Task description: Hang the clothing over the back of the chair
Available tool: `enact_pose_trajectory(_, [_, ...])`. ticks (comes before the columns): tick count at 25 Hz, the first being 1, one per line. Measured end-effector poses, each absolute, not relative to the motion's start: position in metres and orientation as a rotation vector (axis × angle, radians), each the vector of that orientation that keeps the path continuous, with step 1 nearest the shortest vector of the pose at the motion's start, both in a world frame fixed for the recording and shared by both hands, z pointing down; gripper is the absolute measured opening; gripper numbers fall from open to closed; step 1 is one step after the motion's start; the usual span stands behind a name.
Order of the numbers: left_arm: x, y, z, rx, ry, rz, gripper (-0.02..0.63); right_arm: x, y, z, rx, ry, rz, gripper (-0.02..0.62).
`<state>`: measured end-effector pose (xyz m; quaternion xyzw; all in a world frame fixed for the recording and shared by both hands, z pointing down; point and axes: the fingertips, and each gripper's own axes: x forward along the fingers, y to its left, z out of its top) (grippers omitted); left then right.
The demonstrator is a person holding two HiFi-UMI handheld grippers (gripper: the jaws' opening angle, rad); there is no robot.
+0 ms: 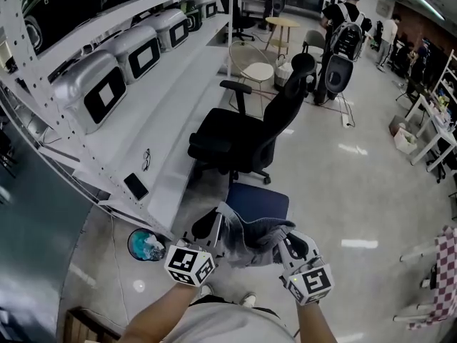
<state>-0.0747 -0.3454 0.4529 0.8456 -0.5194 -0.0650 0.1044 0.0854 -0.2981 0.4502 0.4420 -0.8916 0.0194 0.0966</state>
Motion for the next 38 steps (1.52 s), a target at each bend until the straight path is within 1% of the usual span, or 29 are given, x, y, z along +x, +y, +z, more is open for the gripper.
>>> enact_pose_trajectory(4, [-0.072,-0.367,0.450,2.519,-1.522,-0.187,0.020,0.090,-0.323,0.446,1.325,-2.632,0.016,0.038])
enact_pose_trajectory(7, [-0.068,-0.386,0.461,2.518,-1.520,-0.134,0.020,0.095,-0.344,0.460,1.327,-2.602,0.032,0.038])
enact_pose_trajectory(20, [-0.047,-0.413,0.564,2.420,-1.429,0.189,0.020,0.105,-0.376,0.577,1.287,-2.411,0.301,0.038])
enact_pose_trajectory(29, [-0.036,-0.418,0.583,2.415,-1.345,0.239,0.020,0.122,-0.369,0.606,1.261,-2.337,0.446,0.040])
enact_pose_trajectory(30, [-0.035,-0.418,0.585,2.410,-1.339,0.243,0.021,0.122,-0.368,0.607,1.256,-2.333,0.456,0.042])
enact_pose_trajectory(33, [-0.034,-0.415,0.590,2.404,-1.331,0.263,0.021,0.121,-0.364,0.607,1.247,-2.330,0.459,0.100])
enact_pose_trajectory(35, [-0.034,-0.415,0.593,2.399,-1.325,0.274,0.024,0.121,-0.363,0.608,1.247,-2.324,0.456,0.113])
enact_pose_trajectory(38, [-0.034,-0.415,0.597,2.386,-1.304,0.289,0.117,0.122,-0.361,0.612,1.240,-2.313,0.461,0.137])
